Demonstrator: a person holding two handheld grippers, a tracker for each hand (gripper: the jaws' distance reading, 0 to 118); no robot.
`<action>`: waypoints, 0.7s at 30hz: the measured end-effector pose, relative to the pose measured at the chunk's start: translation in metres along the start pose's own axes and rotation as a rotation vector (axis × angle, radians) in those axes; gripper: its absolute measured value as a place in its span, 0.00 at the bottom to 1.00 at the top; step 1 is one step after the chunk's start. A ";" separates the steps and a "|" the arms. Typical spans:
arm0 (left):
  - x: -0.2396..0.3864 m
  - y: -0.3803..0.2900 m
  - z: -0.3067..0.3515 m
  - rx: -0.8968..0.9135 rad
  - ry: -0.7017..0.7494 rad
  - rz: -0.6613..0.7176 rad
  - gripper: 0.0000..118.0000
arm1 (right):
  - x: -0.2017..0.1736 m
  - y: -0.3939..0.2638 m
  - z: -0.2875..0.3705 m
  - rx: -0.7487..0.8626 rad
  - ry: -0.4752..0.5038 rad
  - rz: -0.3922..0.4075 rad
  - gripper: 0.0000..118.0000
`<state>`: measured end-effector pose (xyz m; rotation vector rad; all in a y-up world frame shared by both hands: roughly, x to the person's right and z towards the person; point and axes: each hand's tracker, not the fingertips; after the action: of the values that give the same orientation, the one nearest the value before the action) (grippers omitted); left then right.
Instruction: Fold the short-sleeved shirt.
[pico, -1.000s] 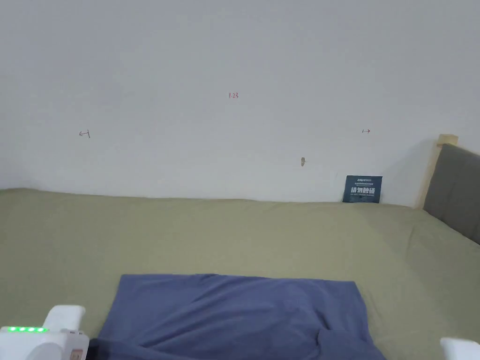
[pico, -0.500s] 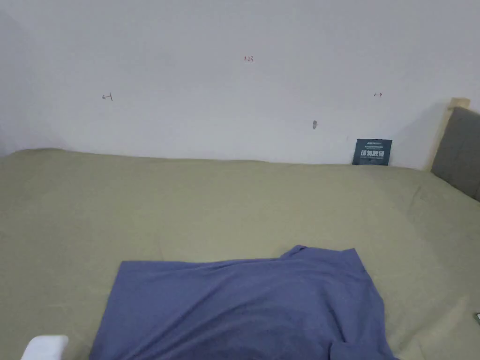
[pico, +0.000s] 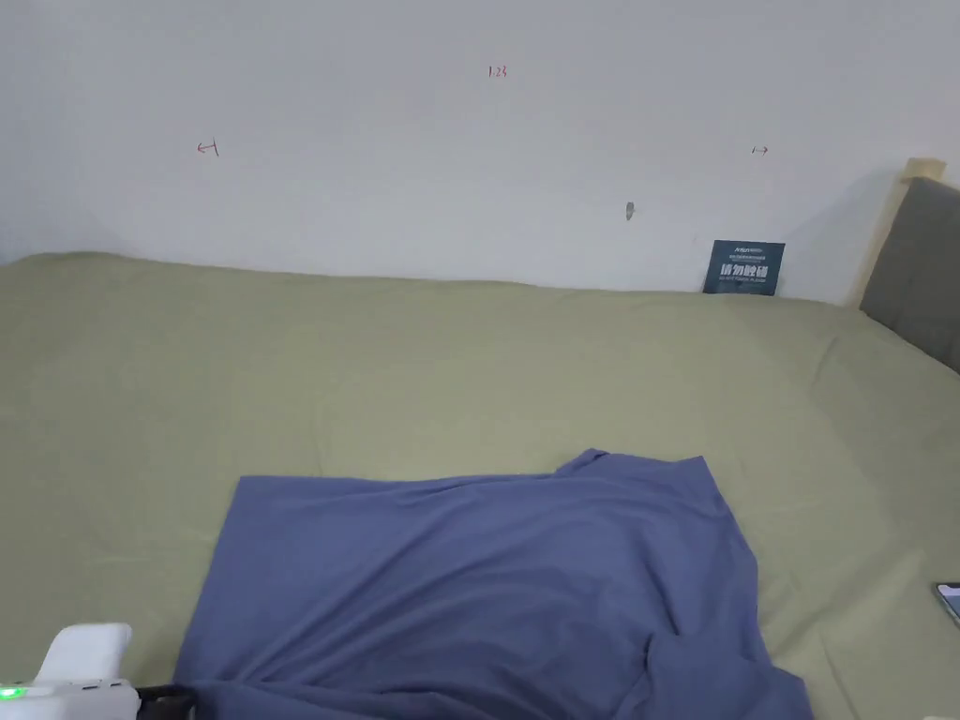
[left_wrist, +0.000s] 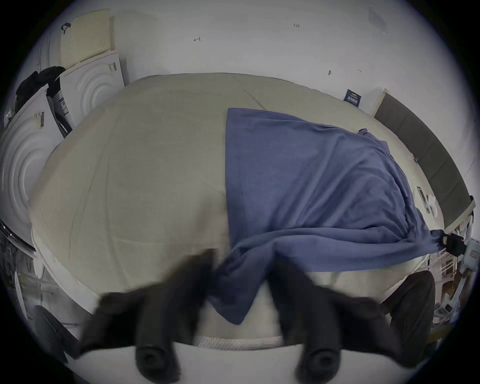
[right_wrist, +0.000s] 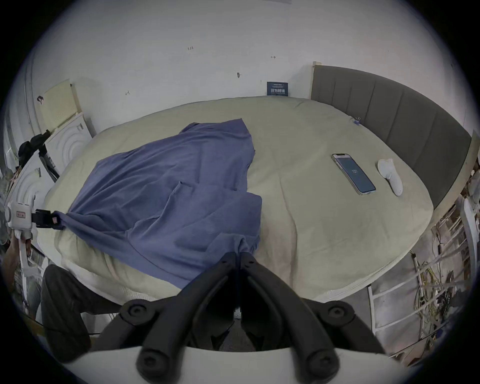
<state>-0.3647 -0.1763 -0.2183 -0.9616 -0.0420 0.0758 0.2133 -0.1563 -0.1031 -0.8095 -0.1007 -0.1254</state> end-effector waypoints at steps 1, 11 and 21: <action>0.001 -0.004 0.003 0.003 0.011 0.004 0.89 | 0.001 0.000 -0.001 0.002 -0.016 -0.008 0.87; -0.015 -0.004 0.063 0.142 0.054 0.083 0.00 | -0.001 0.009 0.007 0.086 -0.079 -0.048 0.00; -0.030 -0.025 0.054 0.025 -0.032 0.115 0.01 | -0.016 0.007 0.018 0.063 -0.029 -0.001 0.00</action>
<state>-0.3970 -0.1492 -0.1672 -0.9377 -0.0150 0.1973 0.1981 -0.1380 -0.0980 -0.7483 -0.1320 -0.1105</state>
